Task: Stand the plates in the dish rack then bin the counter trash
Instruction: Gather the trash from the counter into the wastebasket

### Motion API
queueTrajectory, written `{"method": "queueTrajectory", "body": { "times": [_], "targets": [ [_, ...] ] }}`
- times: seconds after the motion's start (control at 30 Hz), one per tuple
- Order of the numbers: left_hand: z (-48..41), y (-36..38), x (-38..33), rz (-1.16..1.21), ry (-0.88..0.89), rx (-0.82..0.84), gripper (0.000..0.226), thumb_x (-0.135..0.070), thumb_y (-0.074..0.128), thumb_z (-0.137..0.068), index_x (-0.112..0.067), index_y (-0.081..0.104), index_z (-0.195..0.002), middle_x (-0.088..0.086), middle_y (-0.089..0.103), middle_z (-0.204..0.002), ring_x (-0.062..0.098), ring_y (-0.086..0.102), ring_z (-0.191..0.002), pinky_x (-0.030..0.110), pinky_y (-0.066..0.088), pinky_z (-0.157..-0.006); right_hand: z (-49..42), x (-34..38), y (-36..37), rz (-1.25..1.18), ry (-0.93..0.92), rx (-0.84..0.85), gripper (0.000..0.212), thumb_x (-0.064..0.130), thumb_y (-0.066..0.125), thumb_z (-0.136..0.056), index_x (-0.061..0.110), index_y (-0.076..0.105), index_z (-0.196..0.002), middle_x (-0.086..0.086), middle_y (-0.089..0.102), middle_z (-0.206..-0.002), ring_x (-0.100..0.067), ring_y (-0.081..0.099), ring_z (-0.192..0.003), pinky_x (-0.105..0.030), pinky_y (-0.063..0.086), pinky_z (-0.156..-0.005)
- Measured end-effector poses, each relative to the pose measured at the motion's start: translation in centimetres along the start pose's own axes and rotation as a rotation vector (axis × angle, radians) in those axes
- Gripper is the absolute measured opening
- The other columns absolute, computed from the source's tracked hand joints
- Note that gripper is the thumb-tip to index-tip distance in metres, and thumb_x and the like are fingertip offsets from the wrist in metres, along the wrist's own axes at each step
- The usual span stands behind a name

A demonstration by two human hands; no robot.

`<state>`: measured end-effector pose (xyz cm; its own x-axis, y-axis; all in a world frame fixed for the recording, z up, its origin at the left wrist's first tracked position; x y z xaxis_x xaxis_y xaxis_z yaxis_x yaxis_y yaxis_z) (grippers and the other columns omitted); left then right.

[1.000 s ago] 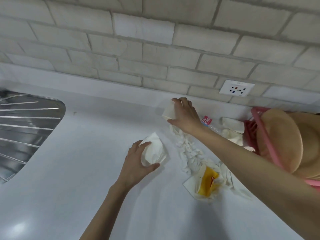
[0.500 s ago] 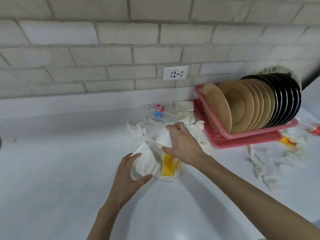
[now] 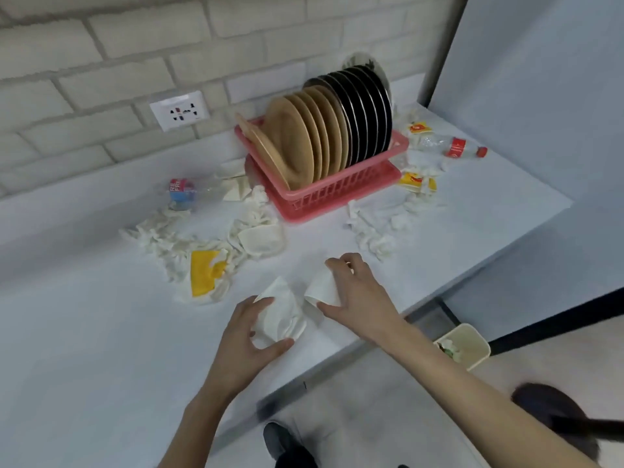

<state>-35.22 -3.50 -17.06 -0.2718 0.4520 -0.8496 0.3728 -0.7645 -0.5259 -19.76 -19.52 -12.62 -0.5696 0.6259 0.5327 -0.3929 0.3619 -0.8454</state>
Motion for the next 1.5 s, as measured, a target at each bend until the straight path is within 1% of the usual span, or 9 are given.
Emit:
{"method": "queueTrajectory", "body": {
  "times": [0.2,0.33,0.43,0.57,0.83,1.1,1.23,1.33,1.5],
  "targets": [
    [3.4,8.1,-4.9,0.024,-0.009,0.048,0.079,-0.057,0.078,-0.061,-0.037,0.051,-0.133,-0.024,0.043,-0.134,-0.004,0.047,-0.120,0.023,0.046,-0.090,7.7,-9.3,-2.1,-0.071,0.113,-0.076,0.075,0.049,0.068,-0.081,0.024,0.034,-0.144,0.003,0.032,-0.136,-0.017,0.042,-0.120,-0.034,0.050,-0.084],
    [5.1,13.3,-6.7,0.025,-0.036,0.124,0.076,-0.055,0.079,-0.063,-0.040,0.051,-0.132,-0.030,0.041,-0.134,-0.002,0.046,-0.122,0.029,0.047,-0.095,12.3,-15.6,-2.9,-0.096,0.224,-0.086,0.077,0.048,0.069,-0.080,0.022,0.034,-0.143,0.003,0.032,-0.137,-0.018,0.042,-0.122,-0.030,0.045,-0.086],
    [5.7,16.7,-8.0,-0.015,-0.038,0.195,0.068,-0.053,0.081,-0.067,-0.042,0.051,-0.127,-0.038,0.038,-0.129,-0.003,0.046,-0.121,0.020,0.043,-0.093,14.9,-19.3,-3.5,-0.115,0.298,-0.111,0.071,0.044,0.074,-0.079,0.019,0.039,-0.135,0.002,0.035,-0.133,-0.018,0.043,-0.117,-0.028,0.042,-0.082],
    [5.1,20.6,-9.6,-0.073,-0.029,0.254,0.055,-0.035,0.086,-0.072,-0.036,0.050,-0.113,-0.030,0.046,-0.116,-0.007,0.046,-0.107,0.008,0.037,-0.076,17.6,-23.7,-4.4,-0.170,0.431,-0.169,0.060,0.042,0.078,-0.076,0.020,0.040,-0.118,0.006,0.039,-0.117,-0.016,0.048,-0.101,-0.027,0.040,-0.077],
    [-0.3,32.0,-11.5,-0.077,0.086,0.531,0.046,-0.038,0.085,-0.067,-0.038,0.053,-0.100,-0.034,0.039,-0.127,-0.005,0.042,-0.119,0.007,0.039,-0.081,21.3,-33.2,-6.3,-0.148,0.675,-0.189,0.054,0.046,0.074,-0.079,0.018,0.044,-0.114,0.004,0.041,-0.117,-0.018,0.049,-0.101,-0.031,0.047,-0.079],
    [-6.1,43.9,-10.6,-0.137,0.080,0.781,0.050,-0.059,0.076,-0.062,-0.035,0.054,-0.100,-0.023,0.043,-0.127,0.004,0.048,-0.115,0.027,0.047,-0.089,23.9,-42.7,-4.4,-0.259,0.939,-0.137,0.050,0.053,0.072,-0.077,0.023,0.041,-0.101,0.007,0.037,-0.108,-0.018,0.048,-0.101,-0.028,0.042,-0.080],
    [-8.4,50.2,-9.8,-0.233,0.143,0.889,0.049,-0.059,0.075,-0.060,-0.036,0.050,-0.096,-0.022,0.042,-0.125,0.004,0.047,-0.112,0.024,0.048,-0.085,24.0,-46.8,-3.0,-0.284,1.010,-0.148,0.049,0.053,0.072,-0.077,0.024,0.039,-0.098,0.007,0.038,-0.107,-0.017,0.048,-0.098,-0.026,0.036,-0.075],
    [-9.7,55.2,-8.2,-0.298,0.172,0.962,0.045,-0.055,0.076,-0.063,-0.036,0.047,-0.092,-0.022,0.037,-0.128,0.007,0.045,-0.112,0.025,0.049,-0.085,23.5,-50.1,-1.0,-0.308,1.009,-0.135,0.049,0.054,0.072,-0.077,0.024,0.040,-0.099,0.008,0.038,-0.109,-0.015,0.048,-0.099,-0.027,0.042,-0.077],
    [-11.7,63.8,-4.0,-0.447,0.211,0.984,0.042,-0.049,0.078,-0.066,-0.034,0.047,-0.090,-0.023,0.036,-0.129,0.008,0.041,-0.111,0.023,0.046,-0.079,22.5,-57.0,4.3,-0.370,1.008,-0.088,0.047,0.047,0.074,-0.077,0.027,0.040,-0.102,0.009,0.037,-0.113,-0.014,0.045,-0.102,-0.019,0.036,-0.079]
  ]
}}
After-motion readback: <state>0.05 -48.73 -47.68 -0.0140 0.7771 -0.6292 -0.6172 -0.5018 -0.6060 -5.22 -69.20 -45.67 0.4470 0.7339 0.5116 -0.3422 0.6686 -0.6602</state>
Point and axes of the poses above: each hand's wrist, its own z-axis away from the middle knuckle, its own y-axis out of the palm, x = y × z, the point moved 7 cm from there along -z, towards the middle knuckle
